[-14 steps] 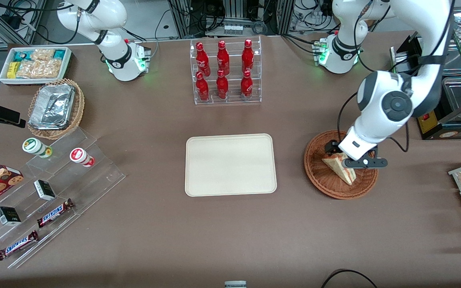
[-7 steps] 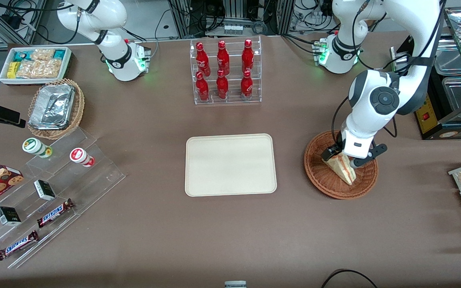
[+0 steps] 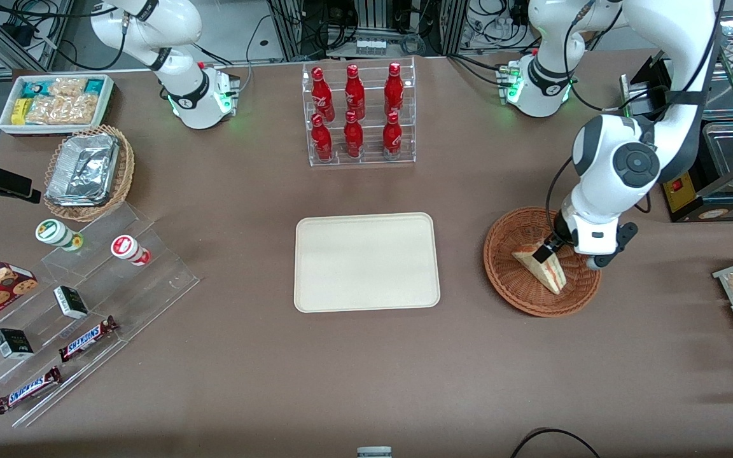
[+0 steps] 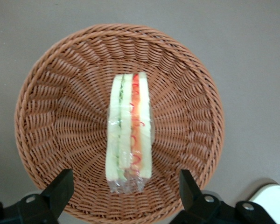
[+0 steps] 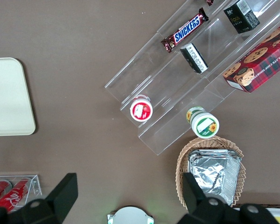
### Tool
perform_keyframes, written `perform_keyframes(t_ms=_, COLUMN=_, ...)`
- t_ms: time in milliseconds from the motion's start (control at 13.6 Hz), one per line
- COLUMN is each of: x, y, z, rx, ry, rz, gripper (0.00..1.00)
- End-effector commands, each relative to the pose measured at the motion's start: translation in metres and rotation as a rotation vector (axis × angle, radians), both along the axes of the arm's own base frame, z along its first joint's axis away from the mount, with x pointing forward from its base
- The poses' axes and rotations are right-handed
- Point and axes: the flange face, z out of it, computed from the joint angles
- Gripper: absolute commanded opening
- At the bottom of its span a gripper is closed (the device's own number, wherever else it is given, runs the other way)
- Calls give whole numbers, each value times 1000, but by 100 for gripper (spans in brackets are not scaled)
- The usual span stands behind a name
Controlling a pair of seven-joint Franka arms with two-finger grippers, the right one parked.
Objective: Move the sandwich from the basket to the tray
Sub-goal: 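Lower the left gripper and close it on the sandwich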
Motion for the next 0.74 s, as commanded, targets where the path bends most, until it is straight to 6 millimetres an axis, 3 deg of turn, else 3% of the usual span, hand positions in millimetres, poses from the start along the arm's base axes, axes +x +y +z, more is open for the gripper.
perform_keyframes(t_ms=0, x=-3, y=-2, z=-9, rx=-7, ry=8, rz=20, gripper=100)
perform_keyframes(t_ms=662, x=7, y=-5, z=-66, rx=-41, ry=-17, rz=52, gripper=100)
